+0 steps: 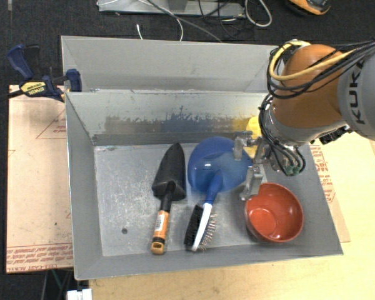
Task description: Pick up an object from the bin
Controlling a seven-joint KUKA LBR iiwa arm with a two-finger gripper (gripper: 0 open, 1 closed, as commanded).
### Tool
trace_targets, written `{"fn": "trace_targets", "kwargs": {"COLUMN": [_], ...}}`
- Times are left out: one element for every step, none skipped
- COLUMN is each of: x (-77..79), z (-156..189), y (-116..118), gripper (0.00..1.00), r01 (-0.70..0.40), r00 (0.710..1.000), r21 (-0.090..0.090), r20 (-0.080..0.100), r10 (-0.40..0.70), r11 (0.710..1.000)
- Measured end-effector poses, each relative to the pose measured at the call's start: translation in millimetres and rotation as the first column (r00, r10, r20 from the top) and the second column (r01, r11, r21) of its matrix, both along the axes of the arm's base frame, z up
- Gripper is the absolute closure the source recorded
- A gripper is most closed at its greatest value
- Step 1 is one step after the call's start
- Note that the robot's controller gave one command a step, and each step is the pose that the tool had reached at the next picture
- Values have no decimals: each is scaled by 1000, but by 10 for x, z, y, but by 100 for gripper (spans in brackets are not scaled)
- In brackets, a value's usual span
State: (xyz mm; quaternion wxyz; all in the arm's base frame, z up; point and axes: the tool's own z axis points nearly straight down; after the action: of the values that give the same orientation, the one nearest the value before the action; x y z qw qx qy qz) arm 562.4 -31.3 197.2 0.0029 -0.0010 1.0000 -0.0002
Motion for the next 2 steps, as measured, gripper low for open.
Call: {"fn": "trace_targets", "kwargs": {"x": [0, 125], "z": [0, -249], "y": [0, 280], "gripper": [0, 0], "r01": [0, 4], "r00": [1000, 1000], "r21": [0, 3], "r20": [0, 20], "r10": [0, -4], "r11": [1000, 1000]}}
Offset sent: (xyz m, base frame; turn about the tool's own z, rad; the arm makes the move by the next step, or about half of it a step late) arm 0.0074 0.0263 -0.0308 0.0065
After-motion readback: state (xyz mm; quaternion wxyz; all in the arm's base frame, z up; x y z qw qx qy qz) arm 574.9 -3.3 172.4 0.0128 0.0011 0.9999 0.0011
